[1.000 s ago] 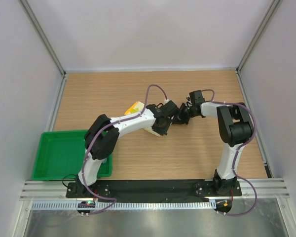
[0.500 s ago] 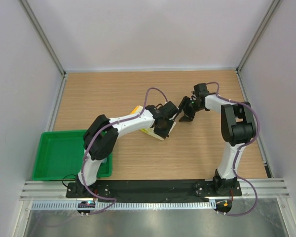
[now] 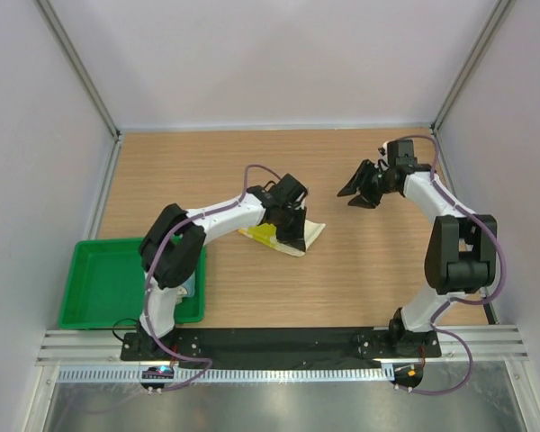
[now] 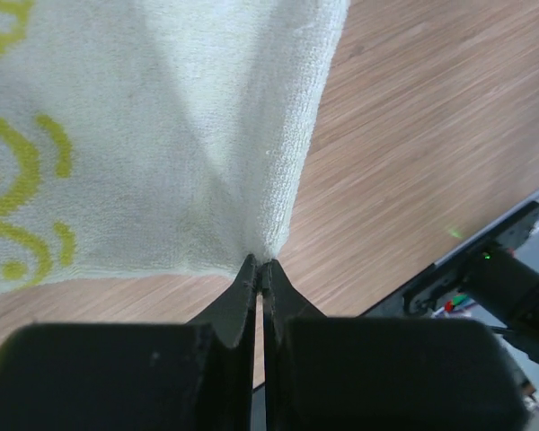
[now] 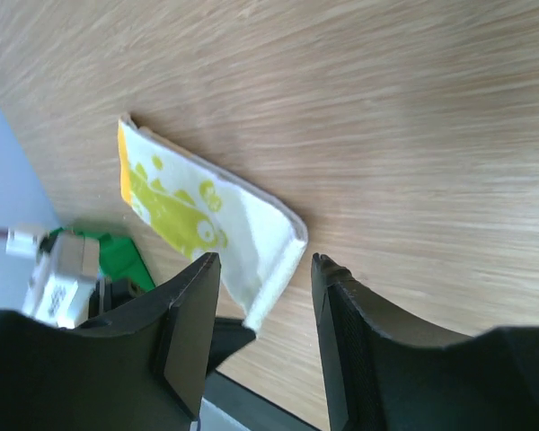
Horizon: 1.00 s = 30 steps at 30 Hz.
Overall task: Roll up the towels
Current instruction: Roll the towel
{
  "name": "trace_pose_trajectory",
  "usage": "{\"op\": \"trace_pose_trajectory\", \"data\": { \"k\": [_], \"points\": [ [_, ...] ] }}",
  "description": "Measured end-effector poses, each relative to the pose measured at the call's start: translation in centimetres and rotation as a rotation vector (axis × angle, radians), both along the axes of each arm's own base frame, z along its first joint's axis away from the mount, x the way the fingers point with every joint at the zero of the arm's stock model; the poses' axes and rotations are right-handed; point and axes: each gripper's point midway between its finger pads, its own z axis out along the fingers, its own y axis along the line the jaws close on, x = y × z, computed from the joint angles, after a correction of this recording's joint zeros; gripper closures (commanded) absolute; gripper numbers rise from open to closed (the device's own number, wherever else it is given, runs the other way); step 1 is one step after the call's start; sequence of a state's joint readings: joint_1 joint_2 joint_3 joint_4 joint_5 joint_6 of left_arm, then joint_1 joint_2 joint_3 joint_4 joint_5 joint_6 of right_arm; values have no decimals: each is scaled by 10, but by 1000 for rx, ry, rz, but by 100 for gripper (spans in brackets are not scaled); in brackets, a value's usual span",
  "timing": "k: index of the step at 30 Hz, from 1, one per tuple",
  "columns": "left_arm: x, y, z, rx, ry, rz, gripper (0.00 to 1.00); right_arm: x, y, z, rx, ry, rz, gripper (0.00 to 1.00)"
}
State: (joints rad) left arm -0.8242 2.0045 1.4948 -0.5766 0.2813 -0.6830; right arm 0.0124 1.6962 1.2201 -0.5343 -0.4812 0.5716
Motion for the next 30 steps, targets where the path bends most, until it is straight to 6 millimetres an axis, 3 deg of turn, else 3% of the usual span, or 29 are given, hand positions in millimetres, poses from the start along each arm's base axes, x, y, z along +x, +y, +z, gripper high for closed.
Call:
{"op": "trace_pose_trajectory", "data": {
  "k": [4,9,17,30],
  "points": [
    [6,7,0,-71,82,81,100,-11,11,6,4,-19,56,48],
    [12,19,-7,-104,169,169,100,-26,28,-2,16,1,125,49],
    [14,31,-12,-115,239,264,100,-45,61,-4,93,-22,222,61],
    [24,61,-14,-112,291,414,100,-48,91,20,188,-130,313,66]
  ]
}}
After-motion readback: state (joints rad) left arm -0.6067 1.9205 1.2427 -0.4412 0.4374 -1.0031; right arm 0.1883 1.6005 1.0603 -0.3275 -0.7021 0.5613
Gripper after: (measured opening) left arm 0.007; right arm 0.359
